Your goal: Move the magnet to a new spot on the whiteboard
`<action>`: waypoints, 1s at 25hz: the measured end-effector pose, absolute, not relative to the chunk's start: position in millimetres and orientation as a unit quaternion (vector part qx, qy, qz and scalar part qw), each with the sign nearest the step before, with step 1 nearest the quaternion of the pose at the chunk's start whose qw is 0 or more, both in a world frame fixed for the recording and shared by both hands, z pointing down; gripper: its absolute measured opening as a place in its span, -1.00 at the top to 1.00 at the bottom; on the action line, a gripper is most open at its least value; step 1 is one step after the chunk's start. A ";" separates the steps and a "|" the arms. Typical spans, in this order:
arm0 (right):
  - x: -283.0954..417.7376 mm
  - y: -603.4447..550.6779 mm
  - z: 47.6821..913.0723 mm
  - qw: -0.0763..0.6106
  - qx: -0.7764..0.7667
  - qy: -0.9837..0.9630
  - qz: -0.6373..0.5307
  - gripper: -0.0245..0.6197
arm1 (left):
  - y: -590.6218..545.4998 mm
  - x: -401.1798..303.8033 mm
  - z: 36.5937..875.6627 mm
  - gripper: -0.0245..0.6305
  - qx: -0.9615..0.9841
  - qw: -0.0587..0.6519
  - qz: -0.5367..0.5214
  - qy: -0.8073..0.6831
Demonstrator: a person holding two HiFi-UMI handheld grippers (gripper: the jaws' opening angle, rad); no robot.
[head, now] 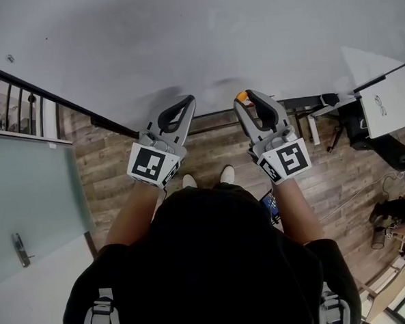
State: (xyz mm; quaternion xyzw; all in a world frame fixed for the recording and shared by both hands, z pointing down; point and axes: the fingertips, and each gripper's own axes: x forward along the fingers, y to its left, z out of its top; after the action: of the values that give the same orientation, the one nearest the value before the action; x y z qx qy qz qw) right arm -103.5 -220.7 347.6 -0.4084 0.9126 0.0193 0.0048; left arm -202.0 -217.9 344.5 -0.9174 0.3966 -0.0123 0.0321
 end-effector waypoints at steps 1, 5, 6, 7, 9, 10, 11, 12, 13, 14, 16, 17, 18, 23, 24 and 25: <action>-103.7 -220.7 347.9 0.004 -0.408 0.913 0.020 0.55 | -217.8 -202.0 344.5 0.92 -0.917 0.032 -0.012 0.396; -103.1 -220.4 347.0 0.003 -0.410 0.912 0.023 0.55 | -217.0 -202.2 344.4 0.92 -0.917 0.033 -0.013 0.397; -103.4 -220.4 346.4 0.002 -0.410 0.912 0.025 0.55 | -216.9 -203.0 344.4 0.92 -0.917 0.033 -0.014 0.397; -103.9 -220.5 345.7 0.001 -0.410 0.912 0.027 0.55 | -217.0 -204.0 344.4 0.92 -0.917 0.033 -0.014 0.398; -104.6 -220.5 344.6 0.000 -0.410 0.911 0.030 0.55 | -217.4 -205.7 344.5 0.92 -0.916 0.031 -0.013 0.399; -104.5 -220.3 344.5 -0.001 -0.411 0.911 0.031 0.55 | -217.4 -206.0 344.6 0.92 -0.916 0.029 -0.012 0.399; -104.1 -220.0 344.5 -0.001 -0.412 0.911 0.031 0.55 | -217.2 -206.1 345.1 0.92 -0.916 0.029 -0.011 0.399; -103.8 -219.8 344.6 -0.001 -0.413 0.910 0.031 0.55 | -217.0 -206.1 345.6 0.92 -0.917 0.029 -0.012 0.398; -103.8 -219.7 344.5 -0.002 -0.415 0.909 0.031 0.55 | -216.7 -206.2 345.8 0.92 -0.917 0.029 -0.012 0.397; -104.4 -219.4 344.1 -0.002 -0.416 0.909 0.031 0.55 | -216.5 -206.8 345.7 0.92 -0.918 0.029 -0.013 0.395; -106.2 -218.7 342.9 -0.004 -0.420 0.907 0.032 0.55 | -216.4 -208.6 345.6 0.92 -0.920 0.028 -0.011 0.391; -107.3 -218.2 342.6 -0.004 -0.421 0.906 0.032 0.55 | -216.4 -209.6 346.1 0.92 -0.921 0.027 -0.010 0.389; -108.5 -217.7 342.6 -0.004 -0.423 0.905 0.032 0.55 | -216.4 -210.4 347.0 0.92 -0.922 0.026 -0.010 0.385; -112.9 -211.1 343.1 -0.009 -0.442 0.896 0.030 0.55 | -211.8 -208.0 347.5 0.92 -0.934 0.027 -0.009 0.355; -113.5 -208.3 342.4 -0.012 -0.448 0.893 0.032 0.55 | -210.2 -206.7 347.5 0.92 -0.938 0.028 -0.008 0.347; -114.2 -205.4 341.9 -0.013 -0.454 0.890 0.032 0.55 | -208.7 -206.2 348.0 0.92 -0.940 0.028 -0.007 0.339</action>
State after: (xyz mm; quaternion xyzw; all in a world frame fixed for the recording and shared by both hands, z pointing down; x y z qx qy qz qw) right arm -114.2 -205.4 341.9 -0.4537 0.8905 0.0324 -0.0132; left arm -206.2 -208.7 348.0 -0.9402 0.3395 -0.0072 0.0280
